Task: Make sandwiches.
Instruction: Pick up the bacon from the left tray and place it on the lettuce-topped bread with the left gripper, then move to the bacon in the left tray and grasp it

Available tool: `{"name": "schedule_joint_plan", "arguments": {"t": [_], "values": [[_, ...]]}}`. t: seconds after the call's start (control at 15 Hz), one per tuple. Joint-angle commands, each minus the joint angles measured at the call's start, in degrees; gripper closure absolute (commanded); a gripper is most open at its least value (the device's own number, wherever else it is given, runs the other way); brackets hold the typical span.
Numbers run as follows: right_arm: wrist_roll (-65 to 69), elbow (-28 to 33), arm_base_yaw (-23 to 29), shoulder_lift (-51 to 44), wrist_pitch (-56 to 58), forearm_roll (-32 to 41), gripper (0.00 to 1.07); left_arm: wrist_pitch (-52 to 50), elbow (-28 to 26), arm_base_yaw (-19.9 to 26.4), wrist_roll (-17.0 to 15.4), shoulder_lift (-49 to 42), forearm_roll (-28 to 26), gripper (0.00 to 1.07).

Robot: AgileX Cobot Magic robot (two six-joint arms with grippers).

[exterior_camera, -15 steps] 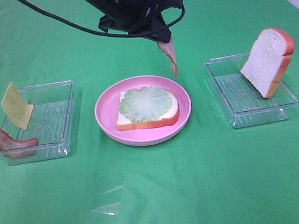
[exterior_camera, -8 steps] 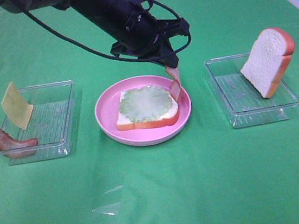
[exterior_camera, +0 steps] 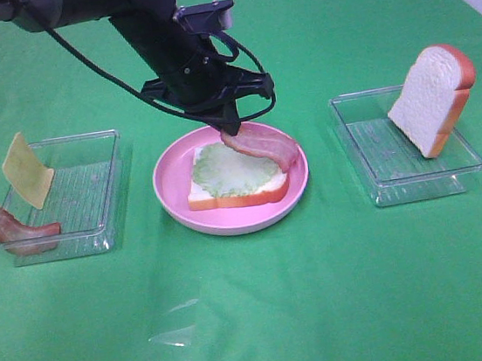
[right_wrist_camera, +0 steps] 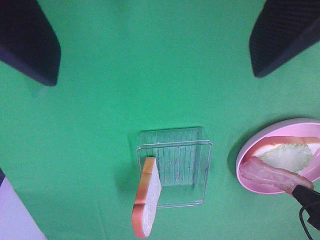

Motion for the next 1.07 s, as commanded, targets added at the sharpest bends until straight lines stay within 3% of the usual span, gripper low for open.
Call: {"name": "schedule_joint_plan", "arguments": {"t": [0.07, 0.47, 0.6, 0.73, 0.87, 0.93, 1.07], "values": [[0.3, 0.2, 0.0, -1.4, -0.3, 0.1, 0.09, 1.3, -0.3, 0.0, -2.3, -0.1, 2.3, 1.07], [0.3, 0.2, 0.0, -1.4, -0.3, 0.1, 0.09, 1.8, -0.3, 0.0, -2.3, -0.1, 3.2, 1.07], [0.3, 0.2, 0.0, -1.4, -0.3, 0.1, 0.09, 2.0, -0.3, 0.0, -2.5, -0.1, 3.2, 0.98], [0.3, 0.2, 0.0, -1.4, -0.3, 0.1, 0.09, 2.0, -0.3, 0.0, -4.5, -0.1, 3.2, 0.70], [0.3, 0.2, 0.0, -1.4, -0.3, 0.1, 0.09, 2.3, -0.3, 0.0, -9.4, -0.1, 4.6, 0.26], [0.3, 0.2, 0.0, -1.4, -0.3, 0.1, 0.09, 2.6, -0.3, 0.0, -10.0, -0.1, 6.0, 0.04], [0.3, 0.2, 0.0, -1.4, -0.3, 0.1, 0.09, 7.2, -1.4, -0.1, -9.3, -0.9, 7.3, 0.05]]}}
